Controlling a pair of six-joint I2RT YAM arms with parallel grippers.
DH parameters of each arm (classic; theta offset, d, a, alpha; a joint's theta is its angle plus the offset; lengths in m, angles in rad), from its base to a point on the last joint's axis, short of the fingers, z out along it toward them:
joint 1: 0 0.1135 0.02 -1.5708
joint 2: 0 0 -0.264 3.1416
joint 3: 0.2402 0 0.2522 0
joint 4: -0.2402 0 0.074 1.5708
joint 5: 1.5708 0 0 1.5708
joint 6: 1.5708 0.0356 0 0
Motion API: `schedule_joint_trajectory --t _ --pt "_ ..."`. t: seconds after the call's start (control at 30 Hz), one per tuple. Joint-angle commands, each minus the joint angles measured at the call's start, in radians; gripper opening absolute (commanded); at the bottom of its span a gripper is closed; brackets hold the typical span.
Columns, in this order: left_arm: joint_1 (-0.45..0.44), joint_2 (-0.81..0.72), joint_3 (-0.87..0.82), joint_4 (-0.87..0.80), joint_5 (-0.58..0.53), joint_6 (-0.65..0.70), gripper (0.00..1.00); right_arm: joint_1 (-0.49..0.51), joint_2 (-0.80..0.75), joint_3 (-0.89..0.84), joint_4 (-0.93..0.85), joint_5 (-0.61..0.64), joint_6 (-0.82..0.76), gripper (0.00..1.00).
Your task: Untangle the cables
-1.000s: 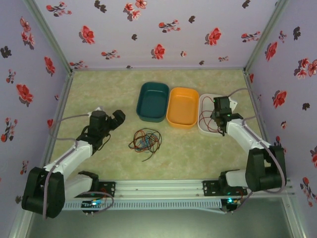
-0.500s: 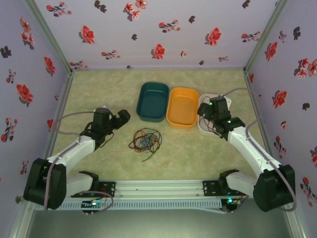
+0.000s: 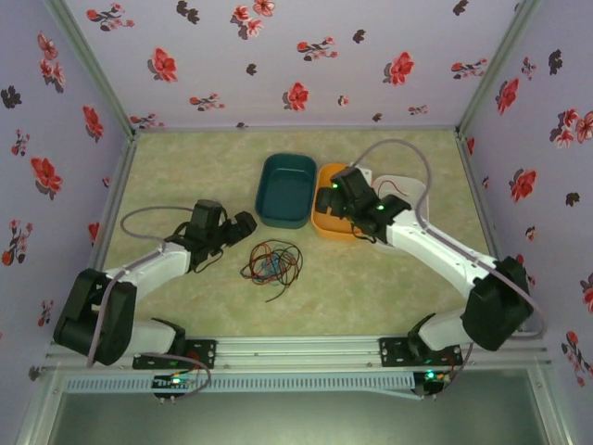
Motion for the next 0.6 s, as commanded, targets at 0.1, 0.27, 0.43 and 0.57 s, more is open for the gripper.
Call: schedule_joint_trajectory --t 0.1,0.27,0.43,0.57 --pt "-0.010 0.004 0.007 -0.026 -0.015 -0.029 1.00 0.110 0.126 0.163 -0.096 -0.040 -0.026 0.99" --pt "-0.010 0.001 -0.002 -0.029 -0.033 -0.046 1.00 0.173 0.230 0.260 -0.147 -0.098 -0.069 0.99" --pt "-0.009 0.003 -0.013 -0.029 -0.050 -0.059 1.00 0.210 0.325 0.341 -0.194 -0.200 -0.108 0.89" --pt "-0.008 0.006 -0.015 -0.041 -0.070 -0.069 1.00 0.242 0.409 0.429 -0.256 -0.265 -0.147 0.80"
